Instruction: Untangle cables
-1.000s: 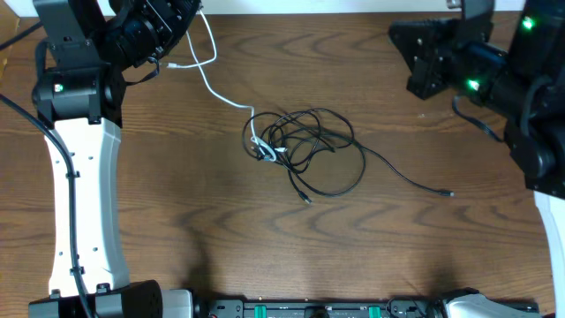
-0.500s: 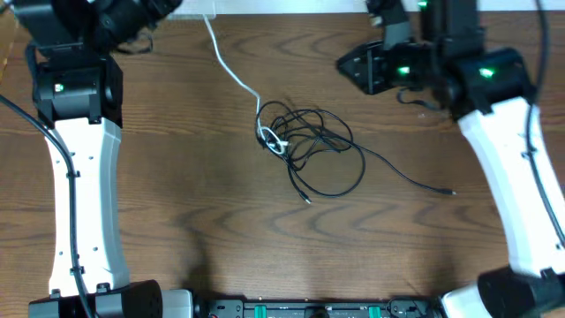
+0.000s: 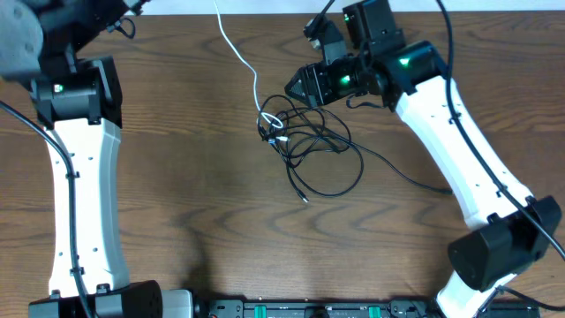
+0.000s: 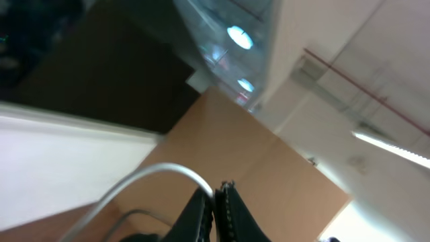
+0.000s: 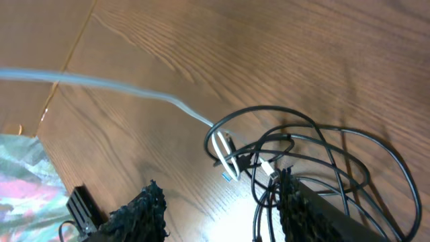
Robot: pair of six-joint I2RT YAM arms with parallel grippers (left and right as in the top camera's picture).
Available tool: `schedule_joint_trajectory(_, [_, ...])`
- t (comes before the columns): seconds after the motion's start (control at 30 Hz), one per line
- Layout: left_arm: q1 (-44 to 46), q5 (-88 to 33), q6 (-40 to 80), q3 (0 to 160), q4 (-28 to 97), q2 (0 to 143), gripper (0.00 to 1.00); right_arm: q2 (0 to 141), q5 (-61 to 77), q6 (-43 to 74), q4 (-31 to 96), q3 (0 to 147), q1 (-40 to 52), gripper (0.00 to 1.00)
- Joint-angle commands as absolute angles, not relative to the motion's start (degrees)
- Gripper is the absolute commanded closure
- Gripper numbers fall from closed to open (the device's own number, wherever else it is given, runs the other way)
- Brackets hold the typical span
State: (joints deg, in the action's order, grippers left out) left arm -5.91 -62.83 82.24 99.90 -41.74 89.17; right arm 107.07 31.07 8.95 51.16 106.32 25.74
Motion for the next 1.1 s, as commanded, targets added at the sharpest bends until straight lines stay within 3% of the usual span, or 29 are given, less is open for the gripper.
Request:
schedule_joint_trajectory(0.0, [-6.0,-58.0,91.9,100.6,-45.8,88.8,0.92,108.1,31.7,8.7,50.8,106.4,26.8,0.45])
schedule_joint_trajectory(0.13, [-6.1,-54.6,92.3,100.6,-45.8,88.2,0.92,109.8,31.6,7.8,50.9,106.4,27.8,0.45])
schedule_joint_trajectory(0.3, [-6.6,-61.8,87.9,100.6,-41.4,88.2,0.92,112.3,29.9,7.0,51.2,106.3,30.1,0.48])
schedule_joint_trajectory(0.57, [-7.4,-75.0,64.9,100.6,-12.2,88.2,0.92,116.0,28.8,6.3,51.6,106.3,31.9,0.57])
schedule_joint_trajectory(0.8, [-8.1,-67.6,44.8,100.6,18.9,88.4,0.92,118.8,29.1,5.3,51.5,106.3,31.9,0.59])
schedule_joint_trajectory(1.07, [-8.3,-63.3,42.4,100.6,22.7,88.3,0.92,122.6,29.0,3.7,49.5,106.3,31.6,0.59])
